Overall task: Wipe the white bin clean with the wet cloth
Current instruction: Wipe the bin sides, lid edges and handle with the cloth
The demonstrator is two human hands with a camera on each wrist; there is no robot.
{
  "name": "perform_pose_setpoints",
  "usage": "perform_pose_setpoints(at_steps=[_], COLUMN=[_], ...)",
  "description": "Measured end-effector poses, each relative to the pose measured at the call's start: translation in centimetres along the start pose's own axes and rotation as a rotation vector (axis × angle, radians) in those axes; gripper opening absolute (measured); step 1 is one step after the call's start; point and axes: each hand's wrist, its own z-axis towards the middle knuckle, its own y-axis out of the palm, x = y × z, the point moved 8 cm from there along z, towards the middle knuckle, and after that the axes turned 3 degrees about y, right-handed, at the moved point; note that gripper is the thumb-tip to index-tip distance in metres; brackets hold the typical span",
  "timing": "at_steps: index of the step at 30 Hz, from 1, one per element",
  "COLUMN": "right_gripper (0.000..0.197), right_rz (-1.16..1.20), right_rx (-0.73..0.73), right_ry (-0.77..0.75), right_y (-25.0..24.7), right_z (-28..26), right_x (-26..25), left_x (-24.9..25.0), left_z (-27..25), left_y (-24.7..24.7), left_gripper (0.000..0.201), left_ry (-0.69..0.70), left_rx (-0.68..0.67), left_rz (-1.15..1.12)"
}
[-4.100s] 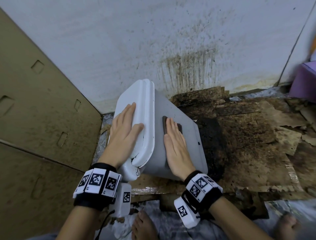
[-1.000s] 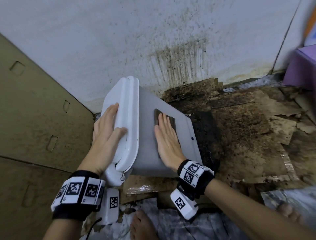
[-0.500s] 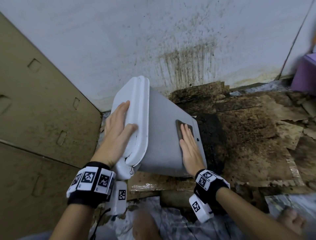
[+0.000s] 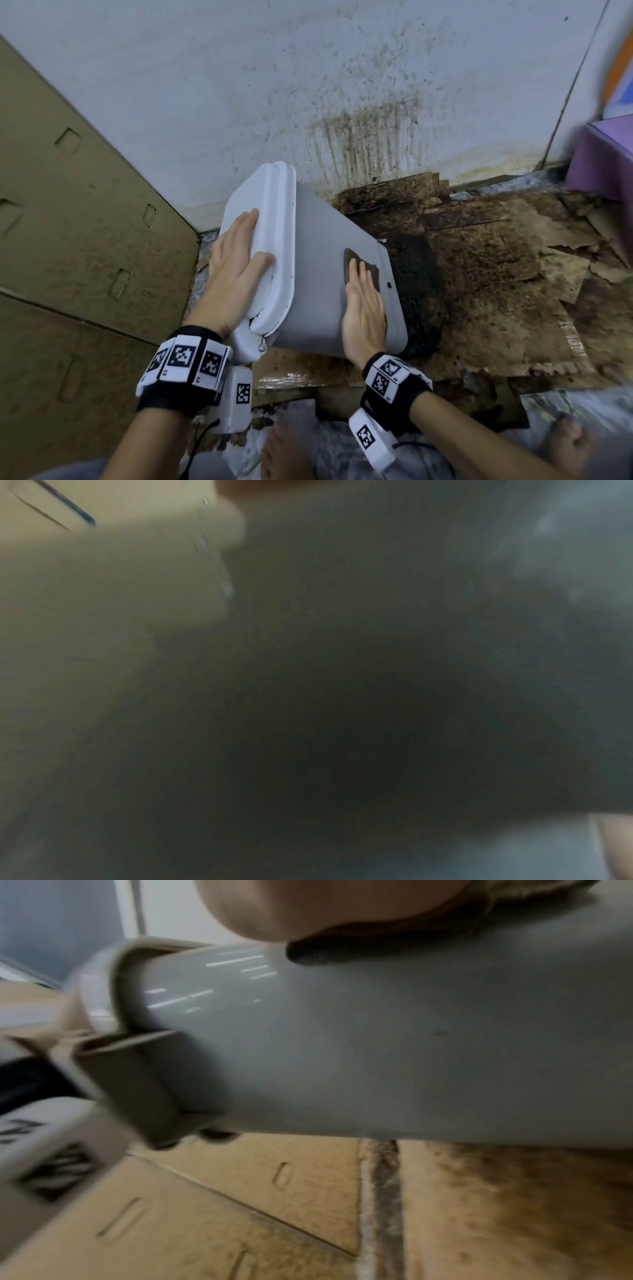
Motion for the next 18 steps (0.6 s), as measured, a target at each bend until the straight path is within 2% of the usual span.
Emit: perform_pose_setpoints(at_steps=[5,8,15,18], right_gripper=[0.074,0.069,0.052,0.052], right_rz=[0.058,0.076,0.010,-0.089], right_rx=[-0.005,-0.051,-0.025,0.005], right_ry=[-0.155,-0.274,-0.385,-0.481], right_y=[0.9,1.7,0.3,-0.4], right_z=[-2.3,-3.7,-3.3,-3.2], right_x=[-6.1,-9.4,-9.0,-8.6], left_x=[0.4,0.4,0.5,0.8], left_z=[0.1,0.1,0.2,0.2], left_y=[0.2,0.3,0.3,0.4], left_gripper=[0.077,0.074,0.073,0.072], left_ry=[0.011,0.007,0.015,0.033], left_rx=[0.001,-0.001,0.003,0.009], left_rz=[0.017,0.020,0.029,0.037])
